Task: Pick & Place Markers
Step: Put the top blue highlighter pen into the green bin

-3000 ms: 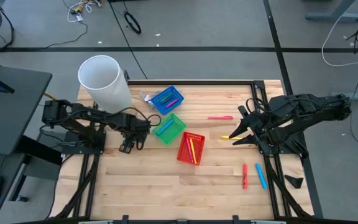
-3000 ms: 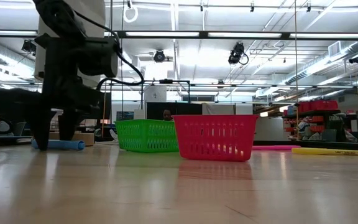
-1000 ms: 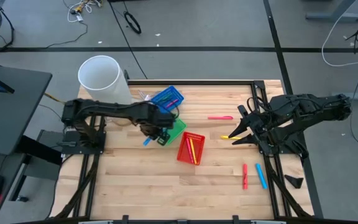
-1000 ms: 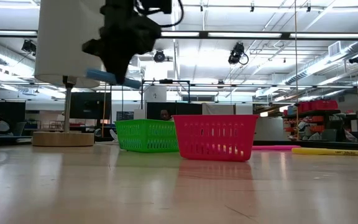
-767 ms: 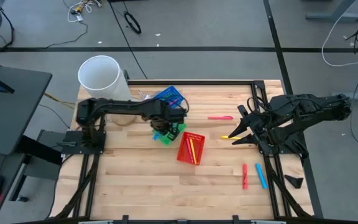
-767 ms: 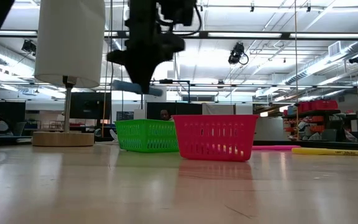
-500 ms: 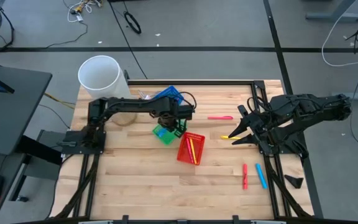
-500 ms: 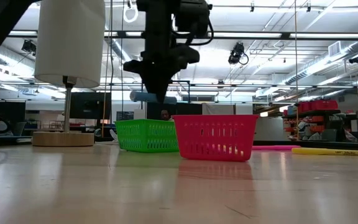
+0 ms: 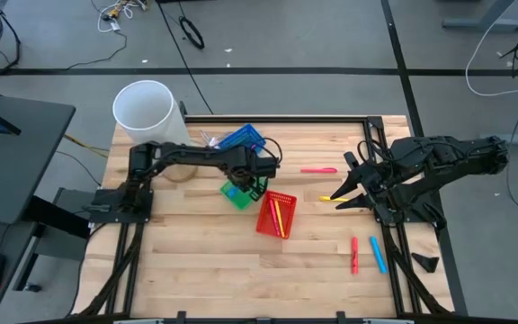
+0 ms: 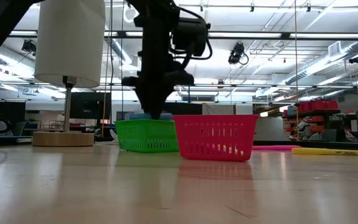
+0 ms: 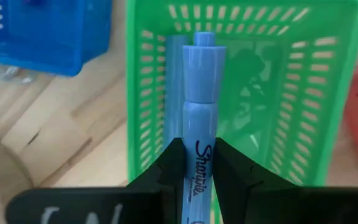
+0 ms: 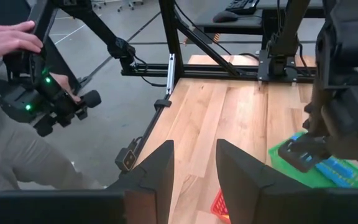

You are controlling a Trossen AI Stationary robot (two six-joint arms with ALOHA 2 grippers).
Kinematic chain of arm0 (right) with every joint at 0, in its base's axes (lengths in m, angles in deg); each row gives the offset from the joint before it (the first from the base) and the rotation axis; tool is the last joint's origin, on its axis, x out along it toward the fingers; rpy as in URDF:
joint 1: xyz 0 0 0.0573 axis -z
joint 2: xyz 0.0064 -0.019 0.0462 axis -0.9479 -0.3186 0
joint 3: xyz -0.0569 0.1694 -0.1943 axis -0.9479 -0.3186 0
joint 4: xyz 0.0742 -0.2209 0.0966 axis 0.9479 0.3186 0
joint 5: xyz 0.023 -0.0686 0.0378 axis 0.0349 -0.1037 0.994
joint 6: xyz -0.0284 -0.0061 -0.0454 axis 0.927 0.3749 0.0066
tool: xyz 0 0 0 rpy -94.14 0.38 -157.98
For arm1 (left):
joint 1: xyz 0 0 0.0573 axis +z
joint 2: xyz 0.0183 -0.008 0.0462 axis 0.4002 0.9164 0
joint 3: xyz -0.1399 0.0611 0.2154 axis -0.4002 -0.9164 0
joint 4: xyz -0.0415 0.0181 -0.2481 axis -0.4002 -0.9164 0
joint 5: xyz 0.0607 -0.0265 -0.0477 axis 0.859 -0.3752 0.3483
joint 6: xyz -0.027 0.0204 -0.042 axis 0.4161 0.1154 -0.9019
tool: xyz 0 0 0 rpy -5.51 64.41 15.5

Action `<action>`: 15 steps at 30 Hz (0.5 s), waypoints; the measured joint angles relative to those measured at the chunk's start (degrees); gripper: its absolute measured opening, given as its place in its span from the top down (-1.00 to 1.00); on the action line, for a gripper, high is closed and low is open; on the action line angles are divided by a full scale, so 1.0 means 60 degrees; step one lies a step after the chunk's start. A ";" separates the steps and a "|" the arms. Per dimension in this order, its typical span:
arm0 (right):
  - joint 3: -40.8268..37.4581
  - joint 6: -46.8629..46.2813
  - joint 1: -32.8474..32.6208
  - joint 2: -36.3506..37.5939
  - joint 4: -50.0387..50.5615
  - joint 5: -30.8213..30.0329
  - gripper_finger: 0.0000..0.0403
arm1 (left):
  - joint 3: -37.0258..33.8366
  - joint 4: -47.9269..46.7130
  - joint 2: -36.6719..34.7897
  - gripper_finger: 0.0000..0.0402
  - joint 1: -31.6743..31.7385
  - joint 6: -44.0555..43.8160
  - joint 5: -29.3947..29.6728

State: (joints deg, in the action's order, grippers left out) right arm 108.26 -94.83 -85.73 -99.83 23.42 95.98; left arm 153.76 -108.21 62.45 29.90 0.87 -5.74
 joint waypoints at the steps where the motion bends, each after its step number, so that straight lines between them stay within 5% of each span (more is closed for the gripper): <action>1: 0.0000 0.0000 0.0003 0.0000 0.0000 0.0001 0.40 | -0.0117 0.0191 0.0002 0.69 -0.0013 0.0013 0.0083; 7: 0.0001 0.0000 0.0001 0.0000 -0.0002 0.0001 0.40 | -0.0595 0.1429 0.0009 0.69 -0.0117 0.0356 0.0463; 15: 0.0000 -0.0003 0.0004 0.0003 -0.0007 0.0001 0.40 | -0.0626 0.1236 0.0438 0.68 -0.0117 0.0429 -0.0004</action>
State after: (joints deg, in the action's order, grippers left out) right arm 108.26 -94.85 -85.71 -99.81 23.38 95.99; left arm 150.00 -100.79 65.07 29.20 3.44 -5.76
